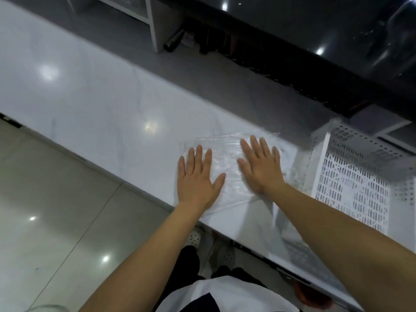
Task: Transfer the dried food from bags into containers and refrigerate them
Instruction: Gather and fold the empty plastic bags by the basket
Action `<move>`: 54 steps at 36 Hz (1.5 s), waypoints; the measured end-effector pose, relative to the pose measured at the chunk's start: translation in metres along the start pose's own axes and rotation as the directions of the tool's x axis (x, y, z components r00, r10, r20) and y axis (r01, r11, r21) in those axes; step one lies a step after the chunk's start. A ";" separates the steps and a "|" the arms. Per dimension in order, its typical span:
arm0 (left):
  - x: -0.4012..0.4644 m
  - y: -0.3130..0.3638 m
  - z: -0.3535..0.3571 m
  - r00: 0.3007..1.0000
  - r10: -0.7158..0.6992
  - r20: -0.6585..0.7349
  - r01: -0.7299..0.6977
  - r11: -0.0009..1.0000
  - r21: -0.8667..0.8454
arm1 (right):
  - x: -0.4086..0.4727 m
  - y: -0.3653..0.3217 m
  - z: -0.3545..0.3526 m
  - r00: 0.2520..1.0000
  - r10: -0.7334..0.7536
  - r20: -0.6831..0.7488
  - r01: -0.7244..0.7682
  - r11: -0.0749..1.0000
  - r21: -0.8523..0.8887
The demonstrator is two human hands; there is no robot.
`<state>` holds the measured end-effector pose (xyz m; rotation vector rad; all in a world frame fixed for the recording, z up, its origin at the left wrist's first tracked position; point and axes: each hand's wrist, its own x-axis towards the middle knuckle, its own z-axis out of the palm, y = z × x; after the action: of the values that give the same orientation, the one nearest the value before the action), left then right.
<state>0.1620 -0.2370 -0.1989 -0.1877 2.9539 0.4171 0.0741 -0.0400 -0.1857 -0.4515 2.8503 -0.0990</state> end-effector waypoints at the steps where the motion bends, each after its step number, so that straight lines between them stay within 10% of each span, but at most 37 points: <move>1: 0.000 -0.001 0.000 1.000 0.000 -0.008 0.000 1.000 -0.002 | 0.000 0.003 0.002 1.000 0.004 -0.018 -0.004 1.000 -0.004; 12: -0.003 -0.014 -0.030 0.987 -0.005 0.162 0.011 0.999 -0.036 | 0.006 0.006 -0.005 1.000 0.017 -0.006 -0.017 1.000 -0.027; 19: 0.015 -0.037 -0.091 0.998 0.042 -0.051 -0.057 0.945 -0.323 | -0.031 -0.038 -0.038 0.980 -0.016 -0.200 0.045 0.989 0.141; 29: 0.094 -0.022 -0.108 0.958 -0.005 0.285 0.008 1.000 -0.010 | -0.086 -0.061 0.000 0.987 -0.094 0.128 0.083 0.993 0.087; 33: 0.101 -0.020 -0.112 0.930 0.005 0.367 0.054 0.987 -0.151 | -0.083 -0.052 0.003 0.978 -0.133 0.160 0.124 0.990 0.063; 48: -0.041 0.014 -0.104 0.975 0.207 0.085 -0.164 0.918 -0.360 | -0.088 -0.045 -0.042 0.925 -0.195 0.327 0.149 0.975 0.162; 54: -0.073 0.015 -0.049 0.935 0.346 0.083 -0.317 0.916 -0.246 | -0.136 -0.023 -0.098 0.986 -0.139 0.093 0.100 0.937 0.336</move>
<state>0.2247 -0.2292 -0.1360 0.3120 2.8069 0.7852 0.1806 -0.0165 -0.0564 -0.5370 2.6194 -0.5465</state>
